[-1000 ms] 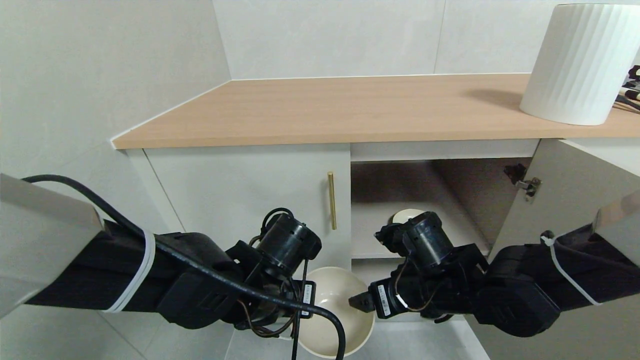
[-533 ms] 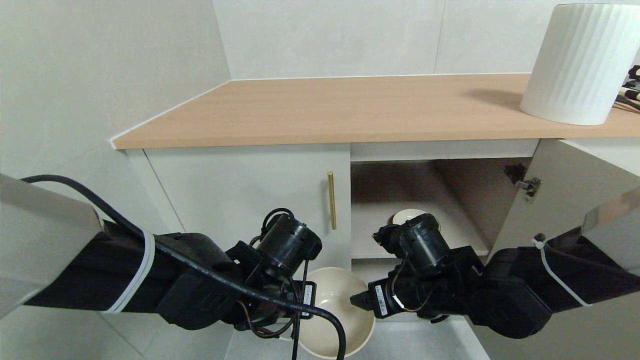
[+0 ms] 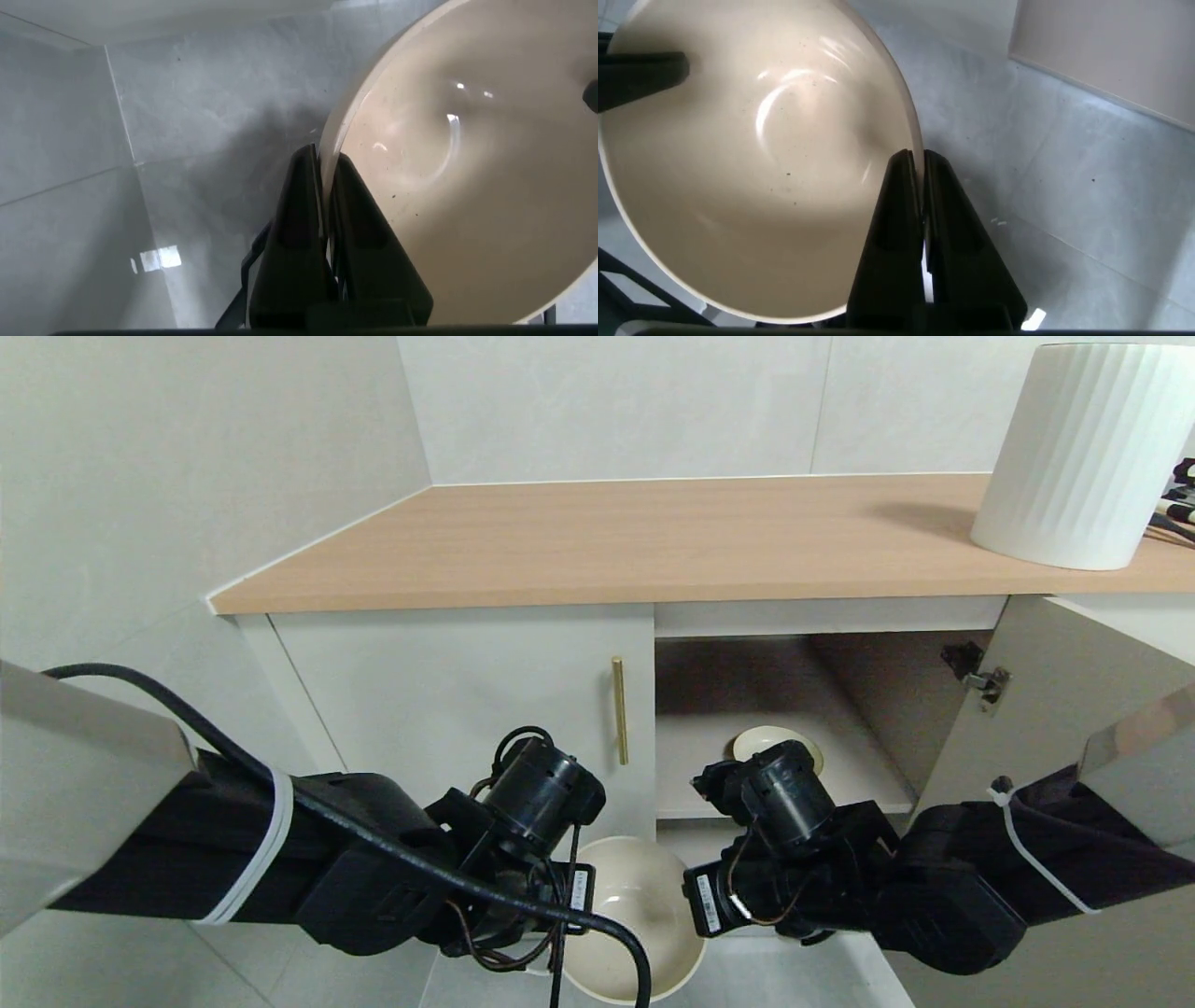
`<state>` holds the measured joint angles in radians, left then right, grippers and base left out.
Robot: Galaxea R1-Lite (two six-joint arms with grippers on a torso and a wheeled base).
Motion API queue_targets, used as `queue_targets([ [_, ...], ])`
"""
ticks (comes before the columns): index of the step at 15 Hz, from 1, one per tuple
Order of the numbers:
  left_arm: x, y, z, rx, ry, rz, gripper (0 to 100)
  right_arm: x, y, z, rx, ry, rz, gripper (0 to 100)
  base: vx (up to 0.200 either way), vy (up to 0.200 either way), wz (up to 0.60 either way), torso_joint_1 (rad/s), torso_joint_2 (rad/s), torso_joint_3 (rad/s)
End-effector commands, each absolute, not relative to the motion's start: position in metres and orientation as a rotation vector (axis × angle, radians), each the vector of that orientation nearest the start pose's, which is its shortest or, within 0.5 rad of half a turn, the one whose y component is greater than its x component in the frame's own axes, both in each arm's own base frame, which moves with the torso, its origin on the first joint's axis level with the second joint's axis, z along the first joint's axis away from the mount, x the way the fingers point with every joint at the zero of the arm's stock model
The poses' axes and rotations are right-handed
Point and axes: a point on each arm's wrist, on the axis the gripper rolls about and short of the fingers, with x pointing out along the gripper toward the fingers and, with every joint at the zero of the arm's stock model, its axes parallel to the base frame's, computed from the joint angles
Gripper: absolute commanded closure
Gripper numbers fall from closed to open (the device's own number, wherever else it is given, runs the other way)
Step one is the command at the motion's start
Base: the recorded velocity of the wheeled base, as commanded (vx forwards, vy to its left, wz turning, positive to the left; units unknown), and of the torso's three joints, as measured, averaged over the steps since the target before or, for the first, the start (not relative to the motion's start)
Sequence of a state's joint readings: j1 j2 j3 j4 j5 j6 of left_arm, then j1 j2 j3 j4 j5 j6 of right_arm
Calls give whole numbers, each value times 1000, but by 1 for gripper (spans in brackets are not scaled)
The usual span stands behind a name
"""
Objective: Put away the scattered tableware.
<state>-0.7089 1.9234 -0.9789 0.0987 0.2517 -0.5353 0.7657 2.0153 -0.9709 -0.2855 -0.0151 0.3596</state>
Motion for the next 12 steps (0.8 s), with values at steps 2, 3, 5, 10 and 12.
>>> queue_targets([
  [2, 245, -203, 96, -1, 1000, -149, 100, 258, 247, 86, 29, 830, 569, 100, 0, 0, 0, 0, 0, 0],
  [3, 246, -203, 96, -3, 999, -149, 100, 258, 247, 85, 28, 833, 568, 100, 0, 0, 0, 0, 0, 0],
  [5, 246, -203, 96, -12, 999, -142, 100, 258, 247, 85, 30, 834, 567, 100, 0, 0, 0, 0, 0, 0],
  [10, 246, -204, 96, -12, 999, -142, 0, 258, 247, 85, 27, 836, 567, 100, 0, 0, 0, 0, 0, 0],
  [12, 246, -204, 95, -11, 1000, -142, 0, 257, 247, 84, 26, 837, 566, 100, 0, 0, 0, 0, 0, 0],
])
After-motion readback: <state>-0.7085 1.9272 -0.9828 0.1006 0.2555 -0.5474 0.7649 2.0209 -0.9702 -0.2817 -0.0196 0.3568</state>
